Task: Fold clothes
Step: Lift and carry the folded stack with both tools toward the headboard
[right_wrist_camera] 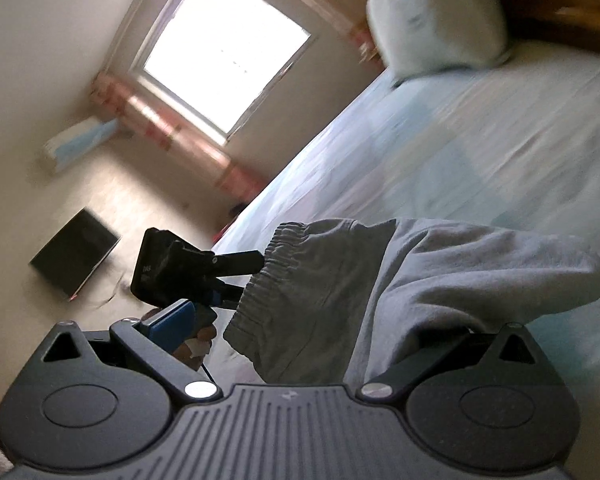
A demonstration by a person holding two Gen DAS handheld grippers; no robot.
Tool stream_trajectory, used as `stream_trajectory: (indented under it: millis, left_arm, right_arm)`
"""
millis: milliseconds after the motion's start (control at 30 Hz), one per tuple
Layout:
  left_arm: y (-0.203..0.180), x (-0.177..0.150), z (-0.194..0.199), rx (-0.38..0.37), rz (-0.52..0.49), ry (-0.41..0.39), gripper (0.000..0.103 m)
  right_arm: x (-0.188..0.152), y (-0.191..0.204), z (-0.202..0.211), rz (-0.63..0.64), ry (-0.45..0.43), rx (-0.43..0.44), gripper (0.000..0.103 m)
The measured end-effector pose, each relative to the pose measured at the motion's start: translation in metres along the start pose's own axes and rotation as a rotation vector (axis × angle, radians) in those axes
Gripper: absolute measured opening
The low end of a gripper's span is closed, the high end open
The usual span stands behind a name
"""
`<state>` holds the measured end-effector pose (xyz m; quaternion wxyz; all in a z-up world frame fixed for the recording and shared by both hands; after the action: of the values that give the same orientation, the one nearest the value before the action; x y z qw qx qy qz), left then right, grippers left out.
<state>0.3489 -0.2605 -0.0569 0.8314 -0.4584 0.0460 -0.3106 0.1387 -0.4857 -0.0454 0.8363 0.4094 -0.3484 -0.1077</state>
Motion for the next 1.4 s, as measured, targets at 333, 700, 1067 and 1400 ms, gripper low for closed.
stream_trajectory:
  millis: [333,700,1067,1400]
  left_arm:
    - [-0.055,0.108,-0.096,0.01,-0.153,0.129,0.101]
    - [-0.065,0.187,-0.151,0.099,-0.21,0.146,0.101]
    - [-0.047,0.198,-0.109,0.199,-0.133,-0.104,0.101]
    - [-0.057,0.085,-0.096,0.262,-0.291,0.054,0.102]
  right_arm:
    - [0.012,-0.033,0.035,-0.01,-0.169,-0.188,0.103]
    - [0.004,-0.055,-0.022,-0.024,-0.176,-0.292,0.103]
    - [-0.017,-0.062,-0.052,-0.031,-0.152,-0.308,0.103]
    - [-0.07,-0.132,-0.018,-0.406,-0.296,-0.061,0.103]
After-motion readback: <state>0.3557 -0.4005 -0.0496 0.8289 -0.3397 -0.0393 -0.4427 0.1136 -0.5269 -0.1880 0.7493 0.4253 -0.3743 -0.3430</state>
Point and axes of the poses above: each gripper's, at about its wrist camera, not at the fingertips, and z roughly against the way its jaws point, y to its left, x to its top, the point moved 4 cm from there along -z, roughly the way its jaws point, and after that the axes turned 14 degrees about y, right-handed, at the moved point
